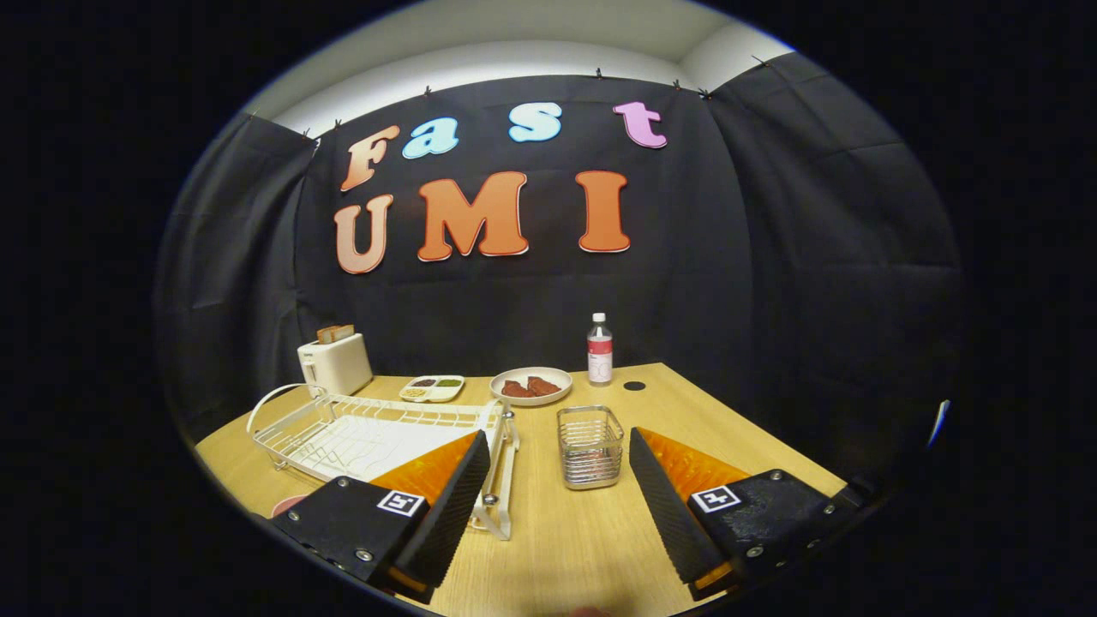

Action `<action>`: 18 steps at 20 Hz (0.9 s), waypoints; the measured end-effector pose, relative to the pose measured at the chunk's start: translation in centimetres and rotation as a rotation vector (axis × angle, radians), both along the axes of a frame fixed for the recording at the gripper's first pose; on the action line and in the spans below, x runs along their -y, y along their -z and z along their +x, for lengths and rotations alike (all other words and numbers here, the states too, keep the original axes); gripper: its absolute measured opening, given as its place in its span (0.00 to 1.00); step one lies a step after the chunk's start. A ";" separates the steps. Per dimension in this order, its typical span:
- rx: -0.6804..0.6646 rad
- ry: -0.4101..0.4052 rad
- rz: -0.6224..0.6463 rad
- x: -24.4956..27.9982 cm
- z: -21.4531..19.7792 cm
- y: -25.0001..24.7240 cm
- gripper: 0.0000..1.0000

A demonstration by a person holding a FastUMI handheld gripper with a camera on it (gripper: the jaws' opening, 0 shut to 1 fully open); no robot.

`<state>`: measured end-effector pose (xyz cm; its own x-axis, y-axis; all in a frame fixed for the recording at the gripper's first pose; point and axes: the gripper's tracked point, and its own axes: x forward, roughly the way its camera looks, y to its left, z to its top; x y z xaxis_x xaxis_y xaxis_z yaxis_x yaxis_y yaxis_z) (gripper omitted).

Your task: Take the plate from the dish rack, then take the spoon from the basket and place it into the plate.

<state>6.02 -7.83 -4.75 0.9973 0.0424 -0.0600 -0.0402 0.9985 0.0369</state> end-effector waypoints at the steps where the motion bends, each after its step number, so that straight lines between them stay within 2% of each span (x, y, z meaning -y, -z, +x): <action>1: 0.011 0.010 -0.008 0.5 0.0 -0.3 0.97; 9: 0.025 0.010 -0.038 0.8 -0.9 -0.5 0.97; 18: 0.040 0.046 -0.050 1.8 -1.5 -1.4 0.97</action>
<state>4.49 -9.67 -3.32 0.9998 -0.0055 -0.0207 0.0052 0.9999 -0.0143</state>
